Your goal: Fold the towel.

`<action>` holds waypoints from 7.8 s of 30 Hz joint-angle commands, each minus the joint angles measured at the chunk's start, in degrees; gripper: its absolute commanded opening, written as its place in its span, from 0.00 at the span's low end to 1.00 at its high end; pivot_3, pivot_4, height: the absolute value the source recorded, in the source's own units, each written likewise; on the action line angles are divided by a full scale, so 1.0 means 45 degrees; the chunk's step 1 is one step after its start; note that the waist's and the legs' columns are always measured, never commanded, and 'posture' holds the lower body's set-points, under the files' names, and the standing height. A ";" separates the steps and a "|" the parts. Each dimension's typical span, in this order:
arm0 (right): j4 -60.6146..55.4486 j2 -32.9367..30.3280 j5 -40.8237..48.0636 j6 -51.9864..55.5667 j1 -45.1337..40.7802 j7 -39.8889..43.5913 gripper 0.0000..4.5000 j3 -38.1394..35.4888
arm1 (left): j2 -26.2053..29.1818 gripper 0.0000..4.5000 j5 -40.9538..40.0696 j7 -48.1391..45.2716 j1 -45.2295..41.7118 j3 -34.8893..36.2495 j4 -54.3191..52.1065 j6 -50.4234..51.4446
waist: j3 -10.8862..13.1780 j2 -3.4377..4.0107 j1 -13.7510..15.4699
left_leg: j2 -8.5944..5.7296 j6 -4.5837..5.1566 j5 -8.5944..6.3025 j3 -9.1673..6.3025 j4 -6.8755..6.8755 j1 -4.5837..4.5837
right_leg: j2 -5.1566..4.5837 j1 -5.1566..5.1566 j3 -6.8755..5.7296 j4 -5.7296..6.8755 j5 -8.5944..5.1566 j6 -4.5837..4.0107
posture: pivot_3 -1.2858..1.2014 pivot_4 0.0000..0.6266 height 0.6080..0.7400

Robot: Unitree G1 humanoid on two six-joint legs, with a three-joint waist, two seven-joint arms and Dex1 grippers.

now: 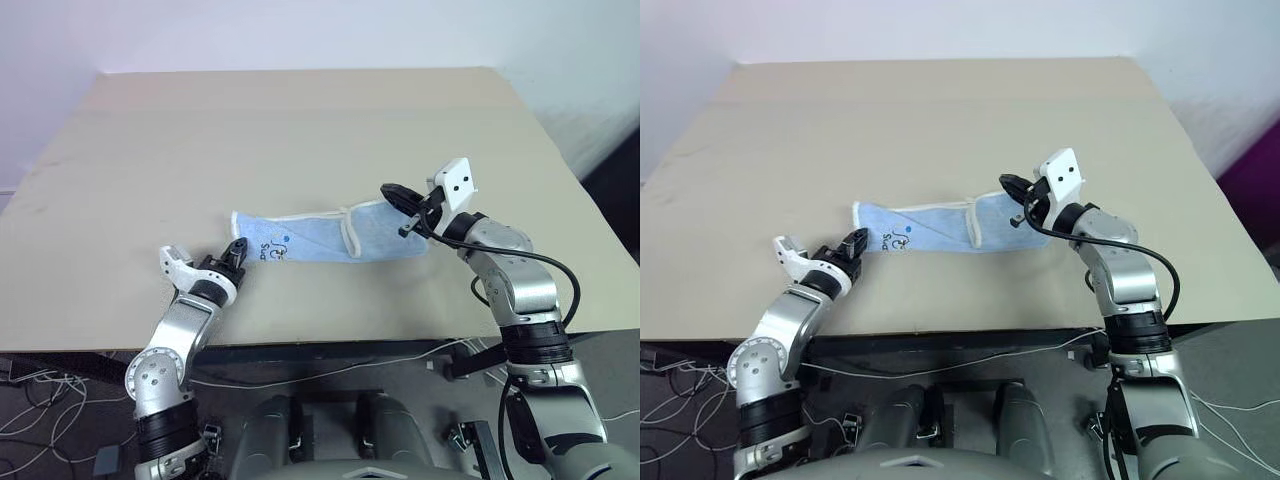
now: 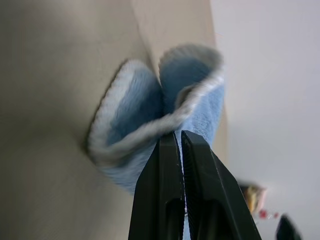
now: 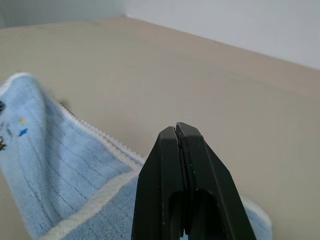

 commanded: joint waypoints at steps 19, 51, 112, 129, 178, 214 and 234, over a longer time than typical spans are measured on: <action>-0.0250 0.0019 -0.0178 -0.0064 -0.0103 -0.0077 0.00 0.0095 | 0.2059 1.00 -0.1335 -0.0395 0.1500 -0.0319 -0.2012 -0.0586 | 0.0007 -0.0002 0.0095 | -0.0005 -0.0040 -0.0024 -0.0005 -0.0011 -0.0010 | -0.0030 -0.0012 0.0004 -0.0022 -0.0009 -0.0025 | 0.52 0.24 1.00; -0.0453 0.0125 -0.0442 -0.0276 0.0604 -0.0322 0.00 -0.0133 | 0.5051 0.10 -0.0864 -0.2808 0.1011 -0.0201 0.1155 0.3037 | 0.0016 0.0004 -0.0067 | 0.0001 -0.0078 -0.0010 0.0019 -0.0097 -0.0036 | -0.0027 -0.0093 0.0052 -0.0035 -0.0006 -0.0026 | 0.52 0.24 1.00; -0.0542 0.0312 -0.0468 -0.0194 0.0426 -0.0445 0.00 0.0172 | 0.1824 0.02 -0.3693 0.3258 -0.0728 -0.1275 0.1313 0.0100 | -0.0025 0.0067 0.0741 | 0.0011 -0.0126 0.0034 0.0017 -0.0163 -0.0010 | -0.0085 0.0055 -0.0140 -0.0164 -0.0017 -0.0096 | 0.52 0.24 1.00; -0.0436 0.0399 -0.0470 -0.0219 0.0399 -0.0362 0.00 0.0240 | 0.4429 0.01 -0.4834 0.2874 -0.0806 0.0878 0.0186 -0.0359 | 0.0011 0.0021 0.0295 | 0.0112 -0.0148 0.0045 0.0051 -0.0186 -0.0031 | 0.0011 0.0005 -0.0121 -0.0187 -0.0019 -0.0099 | 0.52 0.24 1.00; -0.0842 0.0418 -0.0529 -0.0316 0.0745 -0.1195 0.00 -0.0204 | 0.3396 0.76 0.4086 -0.6866 -0.7534 -0.4601 0.2044 0.4914 | 0.0051 -0.0027 0.0076 | 0.0142 -0.0211 0.0141 0.0097 -0.0171 -0.0094 | 0.0106 -0.0058 -0.0103 -0.0165 0.0029 0.0003 | 0.52 0.24 1.00; 0.1594 0.2461 -0.0981 0.0751 0.0074 -0.0377 0.00 0.1973 | 0.3443 0.01 1.4046 -1.0852 -0.5230 -0.5666 0.5107 -0.4165 | 0.0028 -0.0033 0.0085 | 0.0137 -0.0195 0.0126 0.0102 -0.0111 -0.0010 | 0.0061 -0.0025 -0.0093 -0.0019 0.0025 -0.0008 | 0.52 0.24 1.00; -0.0206 0.2487 0.5896 0.9521 -0.0298 -0.2554 1.00 -0.3694 | 0.6139 0.00 1.4591 -1.1744 -0.2815 -0.3650 0.3336 -0.4987 | 0.0036 -0.0031 0.0048 | 0.0137 -0.0142 0.0086 0.0108 -0.0121 -0.0046 | 0.0008 -0.0085 -0.0077 -0.0003 0.0024 -0.0019 | 0.52 0.24 1.00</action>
